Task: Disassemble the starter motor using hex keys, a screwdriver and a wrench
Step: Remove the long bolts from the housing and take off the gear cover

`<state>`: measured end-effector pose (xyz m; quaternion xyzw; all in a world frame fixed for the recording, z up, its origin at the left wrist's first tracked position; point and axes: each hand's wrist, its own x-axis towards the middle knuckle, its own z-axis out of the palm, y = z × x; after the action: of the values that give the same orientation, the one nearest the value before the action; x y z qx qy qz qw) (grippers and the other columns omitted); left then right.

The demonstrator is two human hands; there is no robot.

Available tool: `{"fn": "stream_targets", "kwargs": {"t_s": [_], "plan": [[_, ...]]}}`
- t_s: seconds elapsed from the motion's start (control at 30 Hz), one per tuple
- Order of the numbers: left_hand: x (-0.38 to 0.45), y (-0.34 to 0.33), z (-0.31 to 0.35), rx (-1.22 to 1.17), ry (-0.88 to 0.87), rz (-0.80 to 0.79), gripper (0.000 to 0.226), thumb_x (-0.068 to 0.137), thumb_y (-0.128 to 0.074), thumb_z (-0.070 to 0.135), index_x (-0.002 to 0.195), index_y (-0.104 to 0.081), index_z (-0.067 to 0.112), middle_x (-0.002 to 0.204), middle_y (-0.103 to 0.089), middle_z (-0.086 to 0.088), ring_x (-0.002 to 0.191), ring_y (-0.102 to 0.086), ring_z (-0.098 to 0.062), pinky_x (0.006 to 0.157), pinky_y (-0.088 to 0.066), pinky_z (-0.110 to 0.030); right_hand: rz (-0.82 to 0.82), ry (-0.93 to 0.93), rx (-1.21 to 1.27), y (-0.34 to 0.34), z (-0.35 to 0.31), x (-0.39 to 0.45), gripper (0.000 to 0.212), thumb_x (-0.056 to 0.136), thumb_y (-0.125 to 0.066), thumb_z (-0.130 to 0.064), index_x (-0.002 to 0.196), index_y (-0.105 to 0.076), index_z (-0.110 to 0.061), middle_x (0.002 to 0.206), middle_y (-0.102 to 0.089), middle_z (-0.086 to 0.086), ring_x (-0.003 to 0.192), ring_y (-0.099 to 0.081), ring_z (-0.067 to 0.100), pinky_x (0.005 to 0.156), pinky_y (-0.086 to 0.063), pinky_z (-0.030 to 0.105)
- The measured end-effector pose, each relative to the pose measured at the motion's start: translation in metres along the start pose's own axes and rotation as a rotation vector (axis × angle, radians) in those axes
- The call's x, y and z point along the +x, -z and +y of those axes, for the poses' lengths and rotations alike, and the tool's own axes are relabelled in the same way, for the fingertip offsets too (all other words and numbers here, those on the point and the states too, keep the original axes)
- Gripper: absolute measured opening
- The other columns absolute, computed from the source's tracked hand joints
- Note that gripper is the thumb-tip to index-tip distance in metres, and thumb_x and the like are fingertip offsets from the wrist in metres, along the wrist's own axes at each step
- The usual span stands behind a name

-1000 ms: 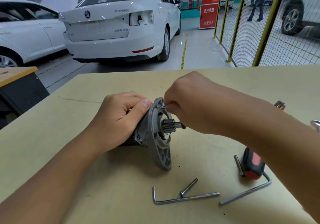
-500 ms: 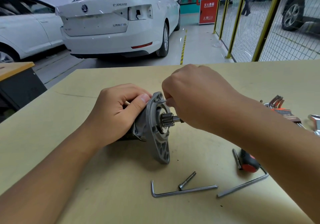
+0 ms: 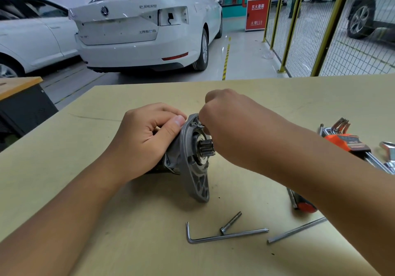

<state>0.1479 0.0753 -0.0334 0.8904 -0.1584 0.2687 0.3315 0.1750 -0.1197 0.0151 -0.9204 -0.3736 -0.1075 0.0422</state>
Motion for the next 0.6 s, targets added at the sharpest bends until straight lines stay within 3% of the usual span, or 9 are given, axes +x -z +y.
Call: {"fn": "stream_targets", "kwargs": {"t_s": [0.3,0.47,0.6], "plan": [[-0.0003,-0.0007,-0.0035,0.006,-0.031,0.021,0.028,0.101,-0.057,0.017,0.096,-0.083,0.008,0.1,-0.077,0.002,0.096,-0.072,-0.016,0.078,-0.057,-0.035,0.127,-0.037,-0.116,0.0007,-0.0054,-0.003,0.041,0.078,-0.061,-0.001,0.062,-0.028,-0.021,0.074,-0.037,-0.002,0.051,-0.034,0.021,0.049,-0.014,0.029],[-0.0007,-0.0008,-0.0026,0.015,-0.031,0.033,0.027,0.101,-0.057,0.017,0.097,-0.083,0.01,0.1,-0.077,0.002,0.096,-0.072,-0.015,0.08,-0.058,-0.034,0.166,-0.075,-0.077,-0.0038,-0.003,-0.0002,0.036,0.077,-0.065,-0.002,0.064,-0.036,-0.019,0.078,-0.047,0.0,0.053,-0.037,0.022,0.047,-0.021,0.027],[-0.0006,-0.0009,-0.0008,0.007,-0.022,0.029,0.028,0.101,-0.057,0.016,0.097,-0.083,0.009,0.101,-0.077,0.002,0.097,-0.072,-0.015,0.081,-0.058,-0.035,0.181,-0.088,-0.065,-0.0077,0.0007,0.0028,0.037,0.078,-0.068,0.0,0.065,-0.038,-0.016,0.069,-0.043,0.004,0.053,-0.041,0.025,0.046,-0.022,0.027]]}}
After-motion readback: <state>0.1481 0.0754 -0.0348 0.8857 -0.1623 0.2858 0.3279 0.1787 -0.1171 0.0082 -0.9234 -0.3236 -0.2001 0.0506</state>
